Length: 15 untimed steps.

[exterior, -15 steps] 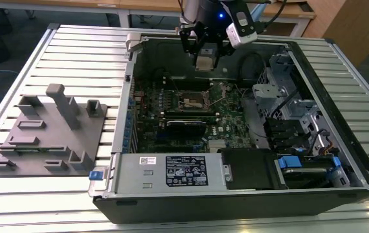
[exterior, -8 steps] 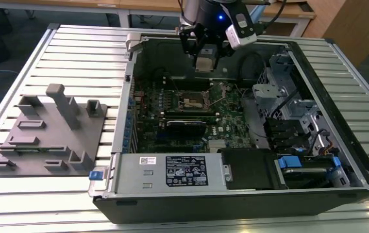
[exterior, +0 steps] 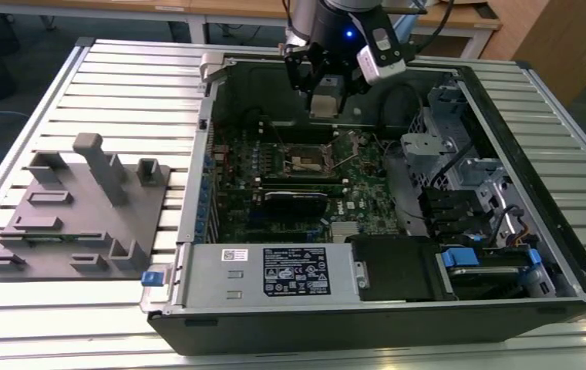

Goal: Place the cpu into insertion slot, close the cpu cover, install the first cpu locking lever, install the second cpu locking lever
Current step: 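Place the cpu into insertion slot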

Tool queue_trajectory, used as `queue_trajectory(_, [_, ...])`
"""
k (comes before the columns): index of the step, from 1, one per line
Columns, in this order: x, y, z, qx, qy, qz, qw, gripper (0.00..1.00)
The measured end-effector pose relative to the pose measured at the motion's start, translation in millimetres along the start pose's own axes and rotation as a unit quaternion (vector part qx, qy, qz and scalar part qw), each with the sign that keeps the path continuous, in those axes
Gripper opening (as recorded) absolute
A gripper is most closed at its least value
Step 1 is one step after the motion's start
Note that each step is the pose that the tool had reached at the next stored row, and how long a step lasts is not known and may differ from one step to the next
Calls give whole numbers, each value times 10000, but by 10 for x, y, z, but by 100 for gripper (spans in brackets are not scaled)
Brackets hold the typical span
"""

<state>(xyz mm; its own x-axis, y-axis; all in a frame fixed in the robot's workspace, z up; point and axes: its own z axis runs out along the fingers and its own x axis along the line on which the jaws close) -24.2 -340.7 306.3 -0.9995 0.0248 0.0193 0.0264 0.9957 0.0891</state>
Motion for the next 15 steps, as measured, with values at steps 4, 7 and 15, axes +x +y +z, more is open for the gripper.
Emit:
queue_trajectory(4, [-1, -3, 35, 2, 0, 0, 10000, 54])
queue_trajectory(7, [-1, -4, 49, 3, 0, 0, 10000, 54])
queue_trajectory(15, [-1, -5, 60, 3, 0, 0, 10000, 54])
